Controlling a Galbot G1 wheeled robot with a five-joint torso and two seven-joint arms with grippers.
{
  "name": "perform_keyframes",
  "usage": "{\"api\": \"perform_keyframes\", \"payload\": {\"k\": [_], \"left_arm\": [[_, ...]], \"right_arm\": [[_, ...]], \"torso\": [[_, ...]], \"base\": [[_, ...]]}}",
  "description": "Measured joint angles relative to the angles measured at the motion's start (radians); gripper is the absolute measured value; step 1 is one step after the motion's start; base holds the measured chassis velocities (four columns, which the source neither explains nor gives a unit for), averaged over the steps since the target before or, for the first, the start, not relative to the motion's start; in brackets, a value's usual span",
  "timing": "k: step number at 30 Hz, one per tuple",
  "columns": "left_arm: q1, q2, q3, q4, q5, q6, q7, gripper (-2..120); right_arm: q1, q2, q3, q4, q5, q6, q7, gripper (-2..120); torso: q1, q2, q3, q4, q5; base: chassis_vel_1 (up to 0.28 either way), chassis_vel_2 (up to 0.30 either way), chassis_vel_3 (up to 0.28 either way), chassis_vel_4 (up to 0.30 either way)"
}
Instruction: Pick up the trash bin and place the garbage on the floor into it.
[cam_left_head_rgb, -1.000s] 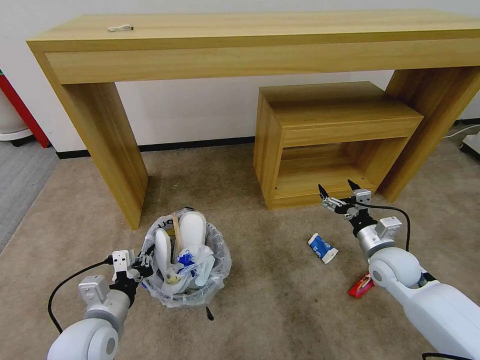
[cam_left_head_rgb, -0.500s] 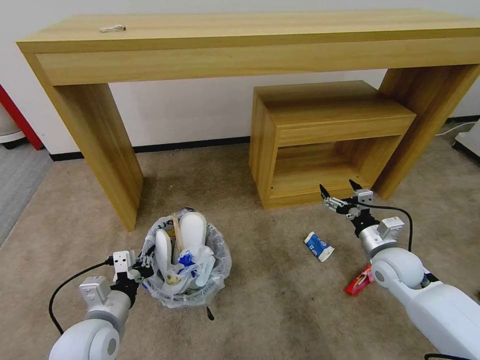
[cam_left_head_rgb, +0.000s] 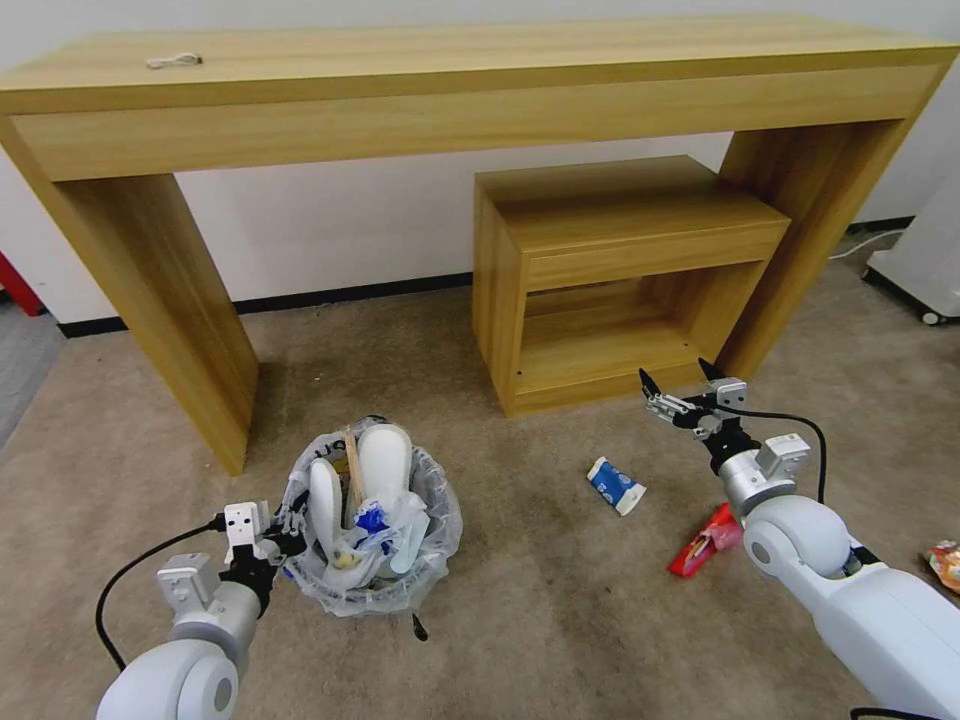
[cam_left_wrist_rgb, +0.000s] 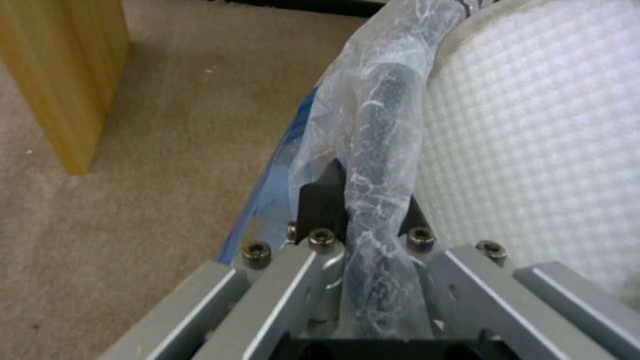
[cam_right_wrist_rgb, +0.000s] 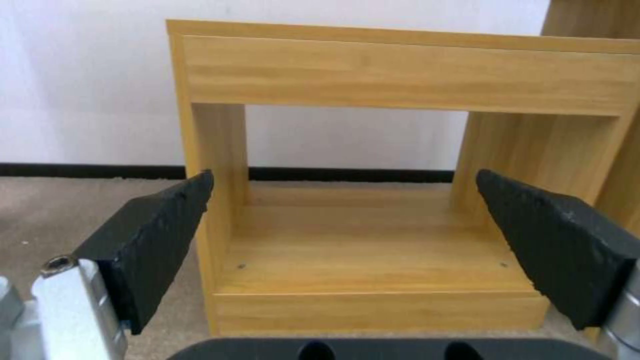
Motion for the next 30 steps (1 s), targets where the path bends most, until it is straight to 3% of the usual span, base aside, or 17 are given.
{"api": "perform_keyframes", "payload": {"k": [30], "left_arm": [[-0.002, -0.005, -0.002, 0.006, 0.001, -0.004, -0.002, 3]], "right_arm": [[0.011, 0.012, -0.012, -0.019, 0.002, 0.012, -0.024, 100]], "torso": [[0.0, 0.0, 0.0, 0.0, -0.0001]], "base": [[-0.001, -0.002, -0.001, -0.001]]}}
